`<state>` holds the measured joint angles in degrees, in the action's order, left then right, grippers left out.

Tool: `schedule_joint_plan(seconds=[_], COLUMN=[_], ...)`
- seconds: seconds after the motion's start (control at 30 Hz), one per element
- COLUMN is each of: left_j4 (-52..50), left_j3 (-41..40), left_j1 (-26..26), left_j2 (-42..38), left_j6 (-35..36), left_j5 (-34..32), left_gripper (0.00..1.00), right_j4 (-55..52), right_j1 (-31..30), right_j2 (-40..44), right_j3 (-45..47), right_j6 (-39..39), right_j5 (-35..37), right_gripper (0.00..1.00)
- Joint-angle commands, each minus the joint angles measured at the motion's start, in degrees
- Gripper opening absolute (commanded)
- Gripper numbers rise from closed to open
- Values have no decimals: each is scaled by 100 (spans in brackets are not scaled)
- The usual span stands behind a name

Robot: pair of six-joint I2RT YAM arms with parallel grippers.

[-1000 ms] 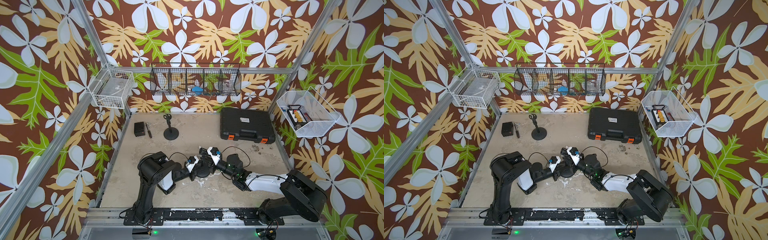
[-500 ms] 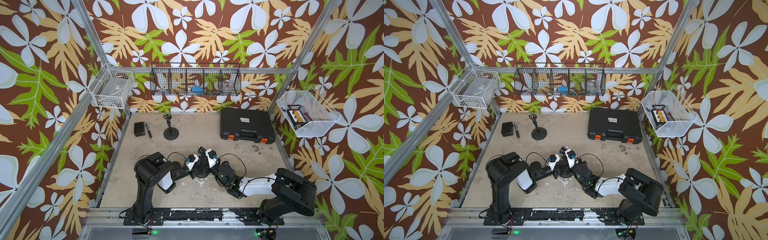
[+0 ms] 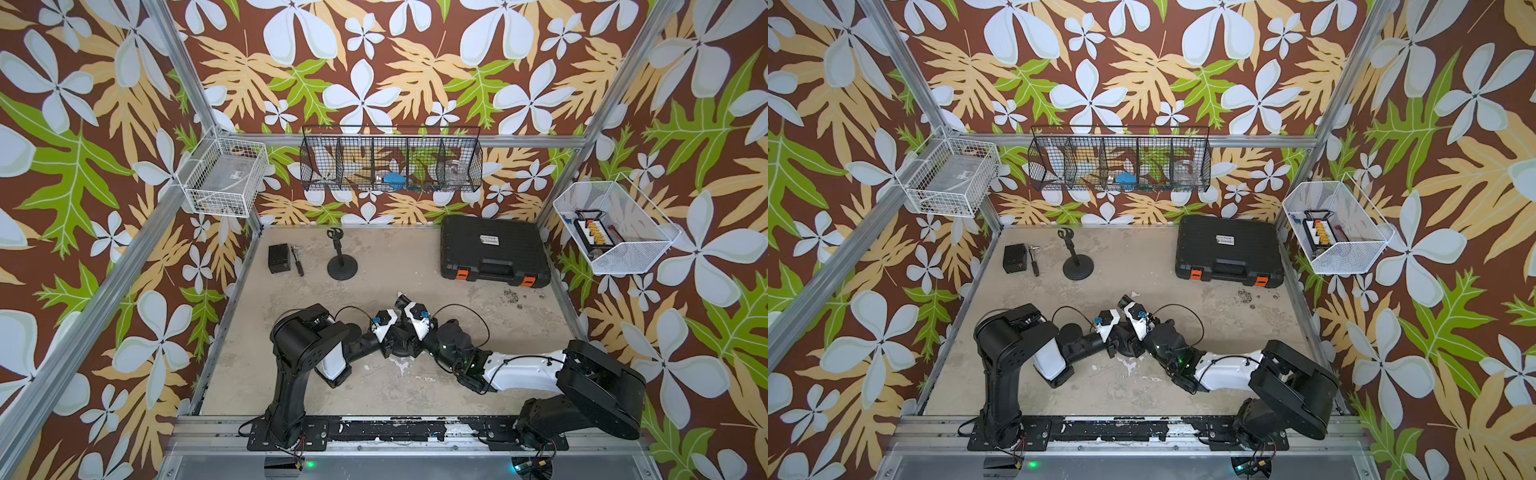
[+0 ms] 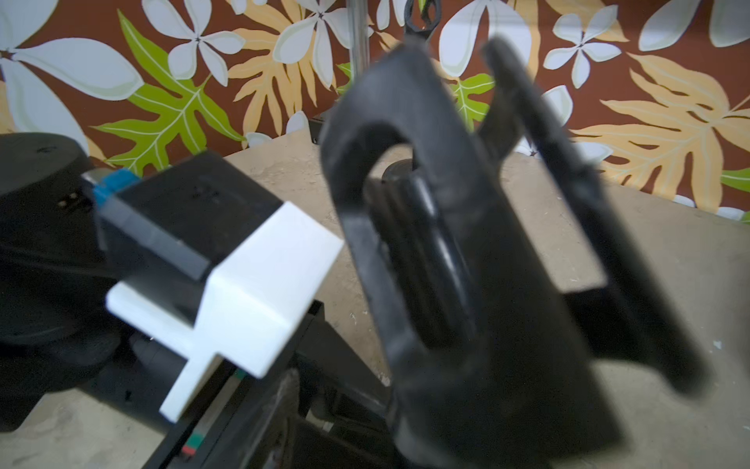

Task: Assemble a microphone stand
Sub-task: Screw the microphone stand pole into the microphone stand base.

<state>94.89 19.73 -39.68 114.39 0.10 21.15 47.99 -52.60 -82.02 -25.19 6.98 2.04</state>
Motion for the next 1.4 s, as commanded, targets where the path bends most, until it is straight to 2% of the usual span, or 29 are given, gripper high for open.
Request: schedule_joint_plan(seconds=[0.0,0.1,0.27,0.53,0.8,0.9,1.03,1.2,1.33,1.37], left_j4=[1236,1233,1235,1235,1234,1233,1242,1233,1233,1234], left_j3=[-63,-65,-49,-88,-118,-109,-114,-81,-65,-73], left_j1=[-5,-5,-5,-5,-5,-5,-5,0,-5,-5], left_j2=[57,89,145,148,120,121,110,141,122,98], left_j6=[29,35,17,34,17,17,9,-19,-37,-50], left_j5=[-9,5,69,83,136,136,144,175,172,149], left_gripper=[2,2,1,1,1,1,1,1,3,5], right_j4=[-236,-373,-699,-808,-1176,-1248,-1148,-993,-774,-710], right_j1=[325,779,1303,1663,1801,1797,1798,1798,1789,1767], right_j2=[305,534,656,585,273,124,28,21,24,25], right_j3=[153,234,148,-35,-529,-725,-790,-760,-627,-562], right_j6=[-339,-578,-933,-1072,-1323,-1358,-1366,-1311,-1131,-1088], right_j5=[-1237,-2244,-3011,-3279,-3571,-3882,-4060,-4203,-3898,-3724], right_gripper=[65,65,60,53,52,50,36,26,0,0])
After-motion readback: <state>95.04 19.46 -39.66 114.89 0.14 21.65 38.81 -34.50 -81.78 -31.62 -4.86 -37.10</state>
